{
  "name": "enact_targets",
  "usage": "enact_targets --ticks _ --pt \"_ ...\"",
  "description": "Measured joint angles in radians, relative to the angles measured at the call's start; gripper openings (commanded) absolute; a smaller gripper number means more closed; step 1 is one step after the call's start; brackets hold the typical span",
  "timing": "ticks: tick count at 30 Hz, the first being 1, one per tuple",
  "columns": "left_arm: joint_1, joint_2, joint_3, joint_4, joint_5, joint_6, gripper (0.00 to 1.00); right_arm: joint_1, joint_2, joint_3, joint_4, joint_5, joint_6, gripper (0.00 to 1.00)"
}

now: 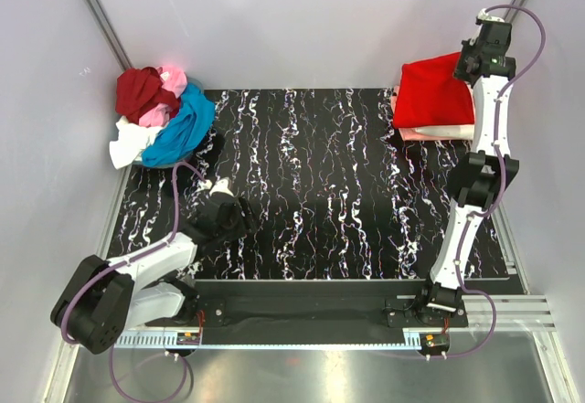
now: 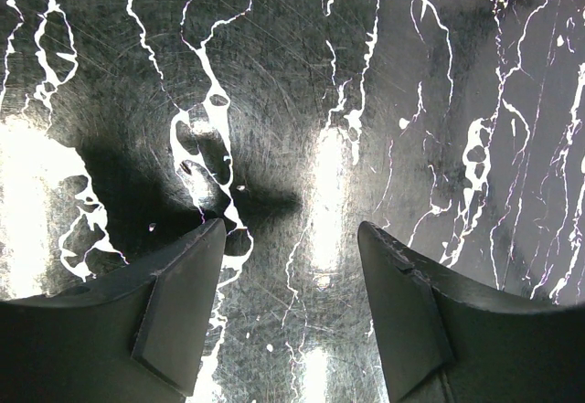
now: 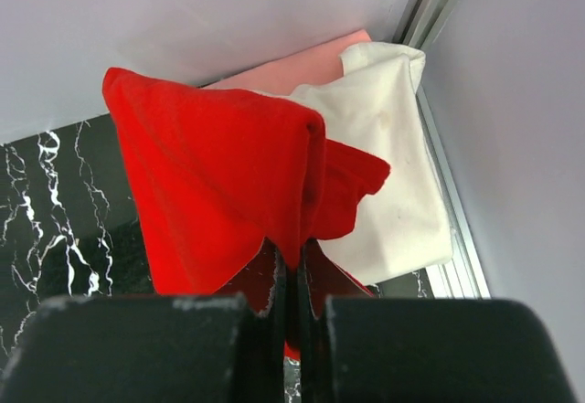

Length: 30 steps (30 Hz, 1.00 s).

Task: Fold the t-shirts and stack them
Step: Neatly place the folded tshirt to the corner

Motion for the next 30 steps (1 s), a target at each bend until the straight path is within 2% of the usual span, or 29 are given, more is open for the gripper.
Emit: enact_targets --ticks 5,8,9,10,11,16,23,27,30 --pt "0.000 0.000 0.000 -0.001 -0.002 0.000 0.64 -0.026 0.021 0.018 0.039 -0.005 0.025 0.01" --pt "0.000 -0.008 0.000 -0.011 -0.003 -0.001 0.63 -0.048 0.060 0.018 0.137 0.037 0.043 0.10" --pt "0.000 -0.019 -0.005 -0.015 -0.005 -0.004 0.63 -0.055 0.077 0.016 0.181 0.057 0.058 0.33" --pt "-0.001 -0.041 -0.018 -0.016 -0.008 -0.007 0.63 -0.061 0.095 0.010 0.229 0.077 0.082 0.62" --pt "-0.001 -0.073 -0.033 -0.024 -0.013 -0.013 0.63 -0.068 0.114 0.001 0.280 0.097 0.109 0.99" --pt "-0.001 -0.222 -0.100 -0.056 -0.034 -0.038 0.64 -0.083 0.191 -0.070 0.428 0.143 0.217 1.00" --pt "-0.003 -0.205 -0.101 -0.056 -0.040 -0.045 0.63 -0.041 0.211 -0.187 0.433 0.282 0.235 1.00" --pt "-0.004 -0.204 -0.101 -0.056 -0.042 -0.045 0.64 -0.025 0.159 -0.203 0.417 0.335 0.278 1.00" --pt "-0.004 -0.204 -0.101 -0.056 -0.043 -0.045 0.64 -0.020 0.034 -0.288 0.419 0.331 0.330 1.00"
